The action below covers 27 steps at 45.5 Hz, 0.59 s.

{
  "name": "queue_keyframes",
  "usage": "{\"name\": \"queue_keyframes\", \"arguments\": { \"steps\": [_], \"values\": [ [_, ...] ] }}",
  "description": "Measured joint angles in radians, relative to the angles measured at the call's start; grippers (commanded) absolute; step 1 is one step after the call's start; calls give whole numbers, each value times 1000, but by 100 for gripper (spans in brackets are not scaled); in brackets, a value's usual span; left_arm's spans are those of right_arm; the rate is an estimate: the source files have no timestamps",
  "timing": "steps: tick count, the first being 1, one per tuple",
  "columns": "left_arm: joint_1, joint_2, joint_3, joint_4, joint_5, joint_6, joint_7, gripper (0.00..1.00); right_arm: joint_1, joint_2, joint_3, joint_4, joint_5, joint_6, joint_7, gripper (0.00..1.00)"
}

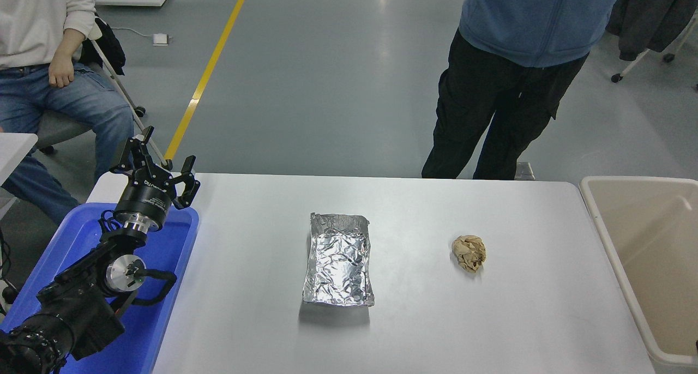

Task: Dispose of the paper cup in the dustbin

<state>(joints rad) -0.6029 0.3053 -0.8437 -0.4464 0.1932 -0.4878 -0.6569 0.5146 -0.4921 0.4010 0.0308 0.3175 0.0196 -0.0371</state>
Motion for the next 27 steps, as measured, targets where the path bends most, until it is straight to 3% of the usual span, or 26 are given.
{"name": "queue_keyframes", "arguments": {
  "steps": [27],
  "values": [
    [0, 0, 0, 0, 0, 0, 0, 100, 73, -150, 58, 9, 6, 86, -9, 100]
  ]
}}
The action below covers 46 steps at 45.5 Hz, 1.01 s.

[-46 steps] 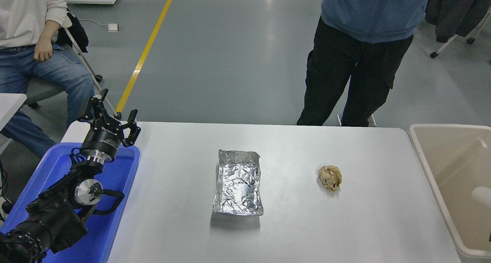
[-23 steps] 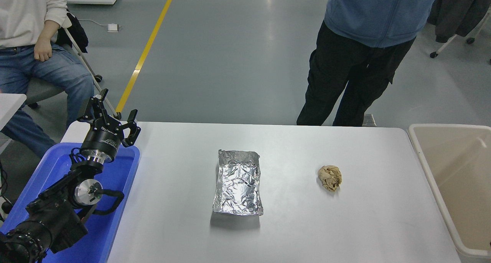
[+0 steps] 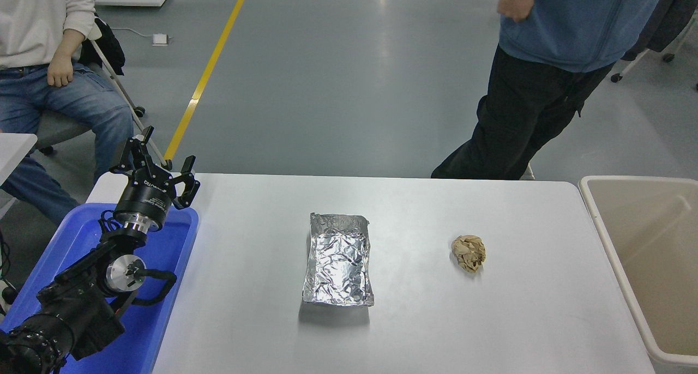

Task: Dispose of the paper cup in the dustbin

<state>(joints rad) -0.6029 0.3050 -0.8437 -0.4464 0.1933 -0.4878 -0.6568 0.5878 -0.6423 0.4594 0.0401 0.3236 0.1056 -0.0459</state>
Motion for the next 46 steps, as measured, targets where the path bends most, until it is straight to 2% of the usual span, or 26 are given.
{"name": "queue_keyframes", "arguments": {
  "steps": [20, 46],
  "values": [
    [-1, -2, 1, 0, 0, 0, 0, 100, 135, -49, 41, 99, 1, 16, -24, 100],
    [-2, -3, 2, 0, 0, 0, 0, 100, 172, -63, 103, 363, 0, 21, -28, 100]
  ]
}}
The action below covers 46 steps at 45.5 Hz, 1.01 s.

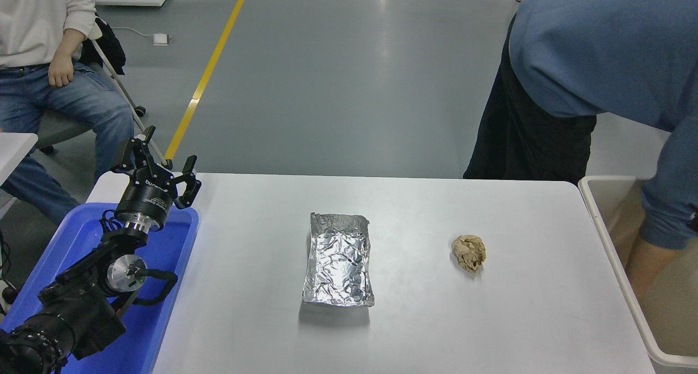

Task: Dispose of the paper cup in the dustbin

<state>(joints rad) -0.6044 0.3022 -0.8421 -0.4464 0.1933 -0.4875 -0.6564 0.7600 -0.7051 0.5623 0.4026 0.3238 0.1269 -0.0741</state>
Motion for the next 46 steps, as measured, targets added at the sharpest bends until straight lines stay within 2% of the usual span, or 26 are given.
{"name": "queue_keyframes", "arguments": {
  "steps": [26, 33, 46],
  "values": [
    [0, 1, 0, 0, 0, 0, -1, 100, 1, 1, 93, 430, -65, 4, 19, 100],
    [0, 1, 0, 0, 0, 0, -1, 100, 6, 76, 110, 504, -116, 4, 30, 100],
    [1, 2, 0, 0, 0, 0, -1, 100, 27, 250, 114, 482, -273, 4, 99, 100]
  ]
}}
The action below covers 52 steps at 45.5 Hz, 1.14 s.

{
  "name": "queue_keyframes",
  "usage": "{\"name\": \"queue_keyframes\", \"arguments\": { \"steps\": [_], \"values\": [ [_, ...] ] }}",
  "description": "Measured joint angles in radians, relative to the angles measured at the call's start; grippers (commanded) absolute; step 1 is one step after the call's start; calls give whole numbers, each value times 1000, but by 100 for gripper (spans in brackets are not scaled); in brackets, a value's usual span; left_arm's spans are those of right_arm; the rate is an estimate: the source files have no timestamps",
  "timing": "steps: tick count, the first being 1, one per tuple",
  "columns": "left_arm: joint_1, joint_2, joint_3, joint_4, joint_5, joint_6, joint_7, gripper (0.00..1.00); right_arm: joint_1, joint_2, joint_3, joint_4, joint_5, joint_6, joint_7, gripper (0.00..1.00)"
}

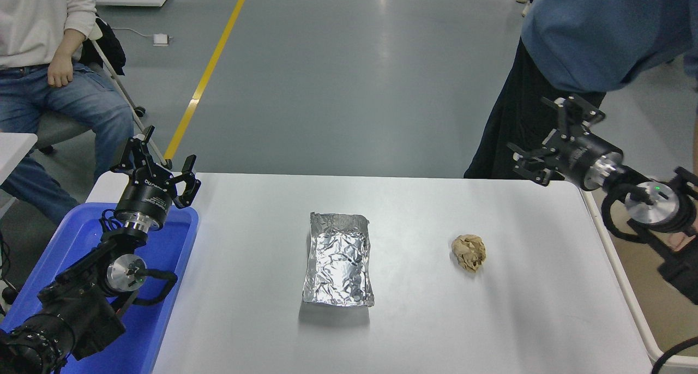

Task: Dispose of the paper cup in the dustbin

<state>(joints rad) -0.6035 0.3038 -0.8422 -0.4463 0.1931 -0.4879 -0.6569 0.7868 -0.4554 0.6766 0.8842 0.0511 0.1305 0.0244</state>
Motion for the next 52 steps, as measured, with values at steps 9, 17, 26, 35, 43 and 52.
{"name": "queue_keyframes", "arguments": {
  "steps": [9, 17, 26, 35, 43, 52],
  "values": [
    [0, 1, -1, 0, 0, 0, 0, 100, 16, 107, -4, -68, -99, -2, 56, 100],
    [1, 1, -1, 0, 0, 0, 0, 100, 23, 168, 4, -135, -139, -8, 81, 100],
    [0, 1, -1, 0, 0, 0, 1, 100, 31, 217, 13, -209, -157, -11, 140, 100],
    [0, 0, -1, 0, 0, 0, 1, 100, 44, 245, 17, -268, -160, -6, 206, 100],
    [0, 0, -1, 0, 0, 0, 1, 100, 52, 271, 44, -292, -147, -2, 232, 100],
    [0, 0, -1, 0, 0, 0, 0, 100, 52, 318, 74, -339, -133, 8, 244, 100]
  ]
}}
